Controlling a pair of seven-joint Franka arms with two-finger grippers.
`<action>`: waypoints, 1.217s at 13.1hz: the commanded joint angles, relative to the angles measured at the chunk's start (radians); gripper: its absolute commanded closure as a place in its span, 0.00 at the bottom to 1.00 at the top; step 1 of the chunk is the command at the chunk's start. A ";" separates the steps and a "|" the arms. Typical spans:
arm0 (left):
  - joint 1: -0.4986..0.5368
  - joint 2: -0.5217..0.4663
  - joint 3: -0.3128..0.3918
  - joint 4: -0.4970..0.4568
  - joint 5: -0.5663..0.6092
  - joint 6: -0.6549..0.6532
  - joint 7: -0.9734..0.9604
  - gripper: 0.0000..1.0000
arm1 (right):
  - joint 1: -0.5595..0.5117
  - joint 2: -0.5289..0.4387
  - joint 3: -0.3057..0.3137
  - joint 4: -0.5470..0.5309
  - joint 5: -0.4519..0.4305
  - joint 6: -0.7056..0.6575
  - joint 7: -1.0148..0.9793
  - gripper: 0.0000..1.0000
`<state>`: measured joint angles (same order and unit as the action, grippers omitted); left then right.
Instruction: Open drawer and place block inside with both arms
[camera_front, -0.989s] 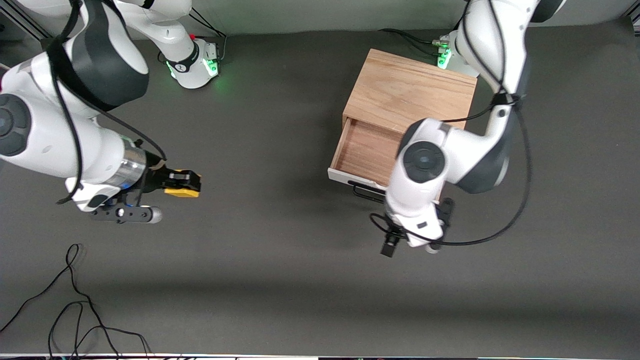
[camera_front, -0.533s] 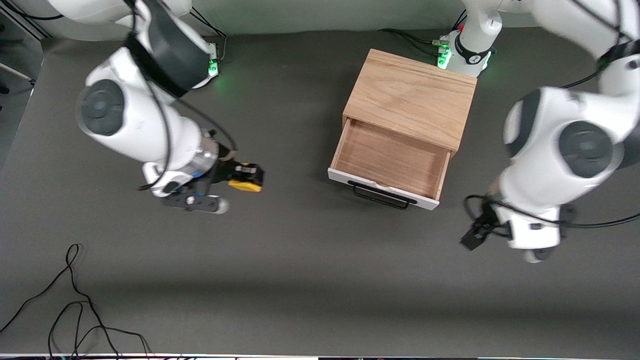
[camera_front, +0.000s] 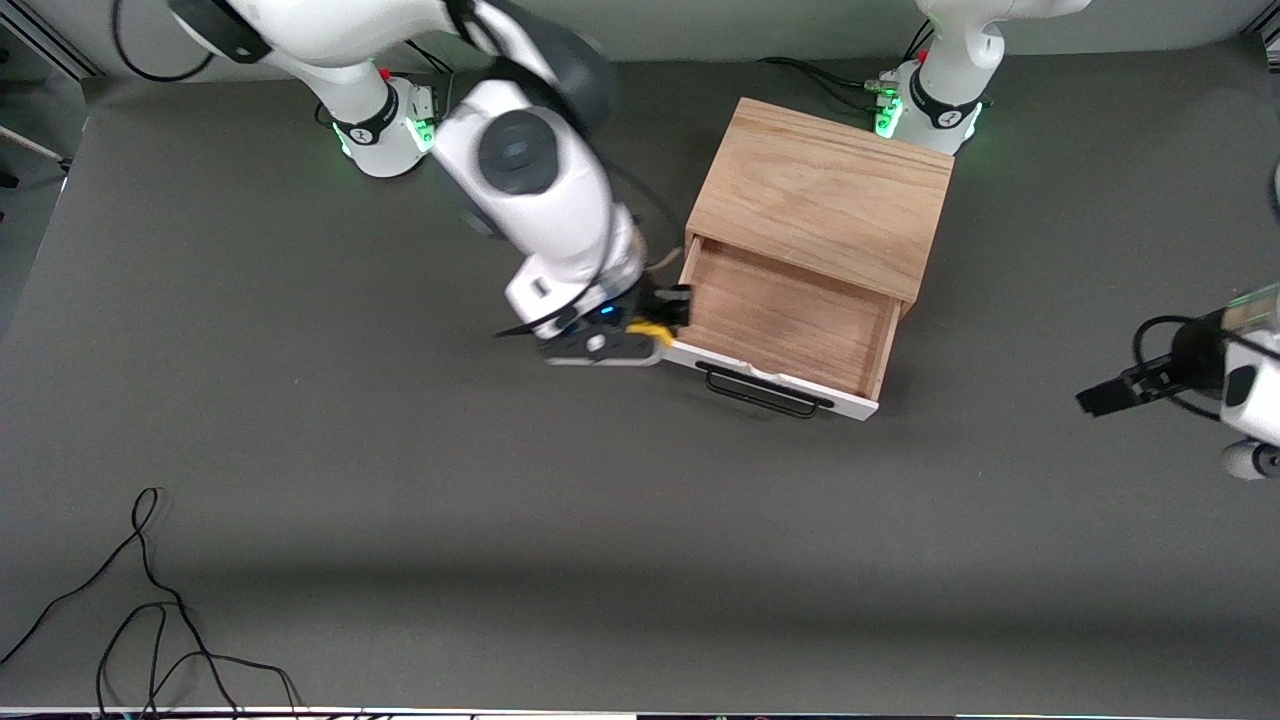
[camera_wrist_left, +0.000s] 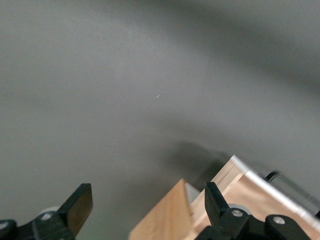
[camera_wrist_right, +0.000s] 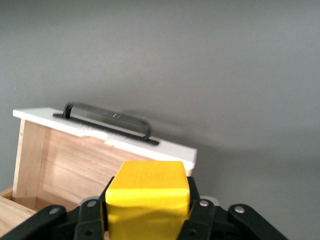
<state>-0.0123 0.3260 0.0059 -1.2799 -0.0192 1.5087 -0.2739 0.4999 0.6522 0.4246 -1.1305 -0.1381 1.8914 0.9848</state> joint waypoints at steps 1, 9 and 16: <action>0.032 -0.109 -0.007 -0.128 -0.001 0.004 0.168 0.00 | 0.112 0.139 -0.007 0.167 -0.067 0.014 0.060 1.00; 0.034 -0.245 -0.009 -0.240 0.008 0.013 0.343 0.00 | 0.200 0.251 -0.010 0.156 -0.084 0.090 0.144 1.00; 0.014 -0.349 -0.017 -0.380 0.012 0.096 0.272 0.00 | 0.213 0.299 -0.020 0.153 -0.086 0.098 0.155 1.00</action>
<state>0.0162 0.0399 -0.0132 -1.5901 -0.0156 1.5766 0.0248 0.6901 0.9350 0.4120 -1.0192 -0.1955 1.9921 1.0977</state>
